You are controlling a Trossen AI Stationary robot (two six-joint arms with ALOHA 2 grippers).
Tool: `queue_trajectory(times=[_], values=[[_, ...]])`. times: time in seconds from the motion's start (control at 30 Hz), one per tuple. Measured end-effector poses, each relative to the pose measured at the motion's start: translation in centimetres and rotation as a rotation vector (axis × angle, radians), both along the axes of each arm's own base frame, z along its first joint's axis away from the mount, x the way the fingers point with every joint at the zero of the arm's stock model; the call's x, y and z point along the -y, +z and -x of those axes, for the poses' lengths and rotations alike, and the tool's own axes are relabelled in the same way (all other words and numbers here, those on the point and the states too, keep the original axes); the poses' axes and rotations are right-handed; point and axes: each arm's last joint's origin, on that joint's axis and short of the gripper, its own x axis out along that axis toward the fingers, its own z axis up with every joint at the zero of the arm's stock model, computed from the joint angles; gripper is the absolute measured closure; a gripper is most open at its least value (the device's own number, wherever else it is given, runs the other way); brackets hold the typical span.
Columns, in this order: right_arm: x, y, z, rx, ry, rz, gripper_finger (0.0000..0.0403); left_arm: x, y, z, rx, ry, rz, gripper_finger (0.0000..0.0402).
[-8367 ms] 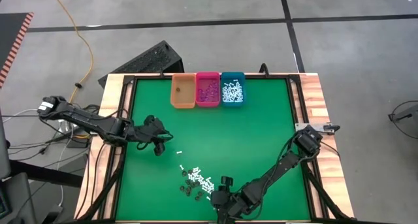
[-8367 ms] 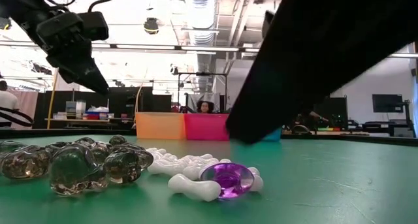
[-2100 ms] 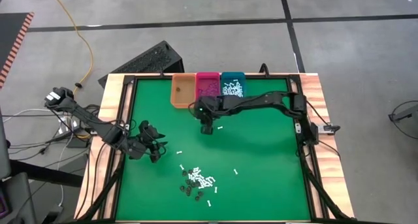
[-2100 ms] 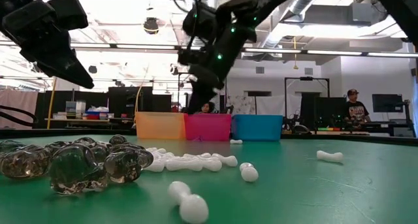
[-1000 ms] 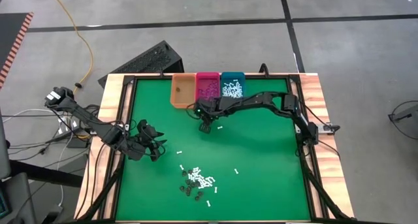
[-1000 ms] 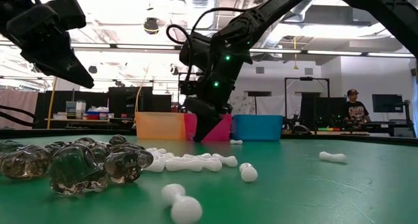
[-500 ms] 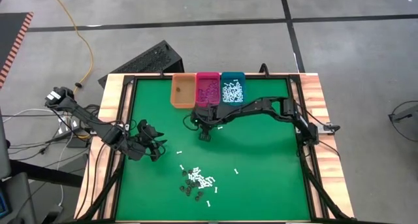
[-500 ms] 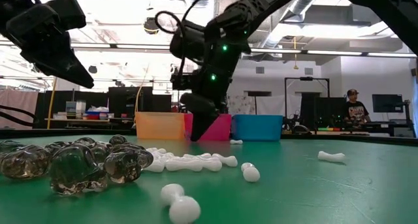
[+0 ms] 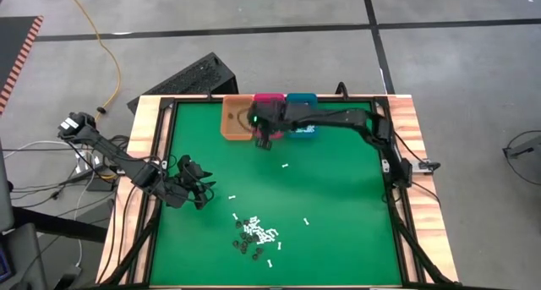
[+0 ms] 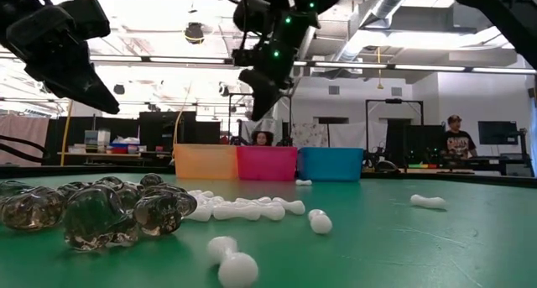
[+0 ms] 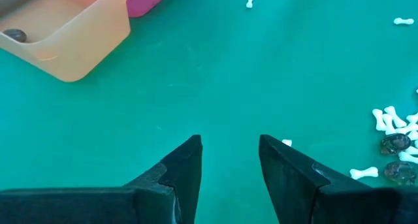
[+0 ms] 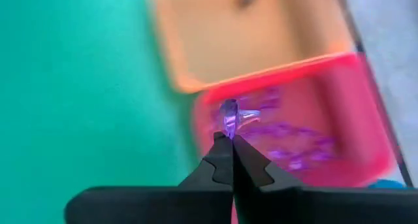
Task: Sort Halloween decoration
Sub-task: Put the violet witch hat toy into the red bin
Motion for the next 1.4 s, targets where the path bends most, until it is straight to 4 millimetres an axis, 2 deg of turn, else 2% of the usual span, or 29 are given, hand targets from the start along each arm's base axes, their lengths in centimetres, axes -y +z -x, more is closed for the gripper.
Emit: queue_trajectory(times=[0.07,0.17,0.27,0.4,0.53,0.67,0.87,0.97,1.13,1.27,1.4], values=[[1.6,0.8,0.4,0.015,-0.040,0.002,0.0371,0.0,0.0,0.0,0.001,0.001,0.000,0.0258],[3.6,0.7,0.8,0.023,-0.090,-0.009,0.0330,0.0,0.0,0.0,-0.002,0.001,-0.001,0.0258],[4.5,0.5,1.2,0.011,-0.104,-0.035,0.0286,0.0,0.0,0.0,-0.002,0.002,0.005,0.0258],[4.5,0.3,1.7,-0.016,-0.114,-0.094,0.0241,0.0,-0.1,0.1,-0.009,0.000,0.005,0.0258],[2.5,0.5,2.5,-0.085,-0.011,-0.276,0.0231,0.1,-0.1,0.2,-0.017,-0.009,0.001,0.0258],[-1.1,0.7,3.7,-0.172,0.109,-0.295,0.0249,0.5,-0.1,0.4,-0.009,-0.032,-0.011,0.0258],[-4.8,1.4,7.0,0.015,0.196,-0.240,0.0279,1.4,0.0,1.0,0.034,-0.035,-0.010,0.0258],[-6.2,0.0,8.6,0.144,0.210,-0.230,0.0284,1.7,0.0,1.2,0.050,-0.039,-0.005,0.0258],[-7.6,-3.0,10.1,0.311,0.253,-0.204,0.0284,1.9,0.1,1.3,0.072,-0.026,0.004,0.0258],[-7.7,-6.2,11.1,0.353,0.239,-0.212,0.0284,1.9,0.1,1.3,0.087,-0.006,0.027,0.0258],[-7.8,-8.4,12.2,0.419,0.240,-0.204,0.0284,1.9,0.1,1.3,0.100,0.011,0.013,0.0258]])
